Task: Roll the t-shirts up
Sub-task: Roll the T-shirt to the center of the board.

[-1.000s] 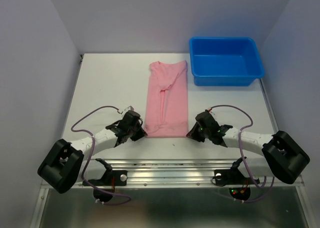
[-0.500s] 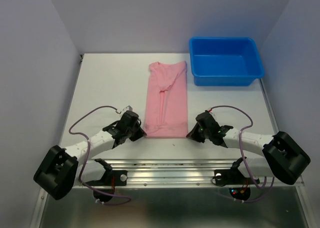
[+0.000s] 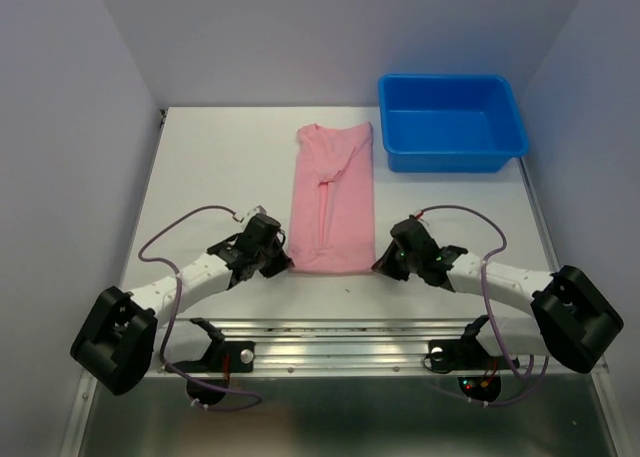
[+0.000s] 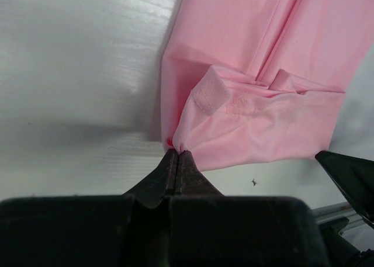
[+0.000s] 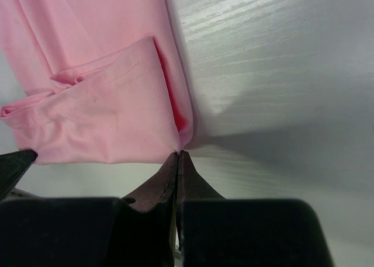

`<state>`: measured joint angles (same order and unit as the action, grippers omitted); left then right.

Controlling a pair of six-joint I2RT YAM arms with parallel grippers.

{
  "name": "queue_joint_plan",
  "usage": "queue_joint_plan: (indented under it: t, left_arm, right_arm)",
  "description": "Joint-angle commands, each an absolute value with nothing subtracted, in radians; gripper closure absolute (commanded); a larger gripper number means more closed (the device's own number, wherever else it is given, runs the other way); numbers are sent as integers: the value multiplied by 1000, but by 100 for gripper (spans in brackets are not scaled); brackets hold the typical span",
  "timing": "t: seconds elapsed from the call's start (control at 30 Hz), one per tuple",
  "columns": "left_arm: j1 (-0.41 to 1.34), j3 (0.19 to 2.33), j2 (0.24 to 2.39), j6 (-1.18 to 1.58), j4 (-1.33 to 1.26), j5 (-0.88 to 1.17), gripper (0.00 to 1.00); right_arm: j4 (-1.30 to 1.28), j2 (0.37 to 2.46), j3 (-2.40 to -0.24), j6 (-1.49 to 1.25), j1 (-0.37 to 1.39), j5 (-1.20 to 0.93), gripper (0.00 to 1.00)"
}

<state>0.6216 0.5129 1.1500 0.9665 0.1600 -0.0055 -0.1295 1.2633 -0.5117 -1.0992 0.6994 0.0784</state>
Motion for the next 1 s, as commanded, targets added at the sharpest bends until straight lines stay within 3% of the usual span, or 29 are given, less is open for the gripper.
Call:
queue_joint_plan:
  t: [0.0,0.3,0.53,0.6,0.63,0.67,0.7,0.77,0.97]
  left_arm:
    - [626,606,1183,960,233,-29,100]
    - [624,724,1253,950,327,-46,100]
    - [626,640,1221,905,229,-5,100]
    - [624,592,1207,899,186,47,77]
    - [624,577,1204,896,169,49,64]
    - [624,575,1207,894,169,51,43]
    - [626,574,1210,891,170,46,37]
    - [624,575,1216,885,189,34,31]
    - [624,568,1197,899,216,-23,31]
  right_arm:
    - [-156,1249,-568,-1083,692,118,99]
    - [-176,1256,-594,-1080,692,127,99]
    - [-176,1264,-557,-1085,692,109,99]
    - [-175,1270,-545,-1085,692,91,96]
    - [-173,1275,-540,-1086,692,89,87]
    - [-175,1275,-534,-1088,692,92,80]
    - [-176,1273,-531,-1091,692,97,68]
    - [-189,1273,-531,-1092,692,109,59]
    - [-190,1261,-528,-1086,692,124,57]
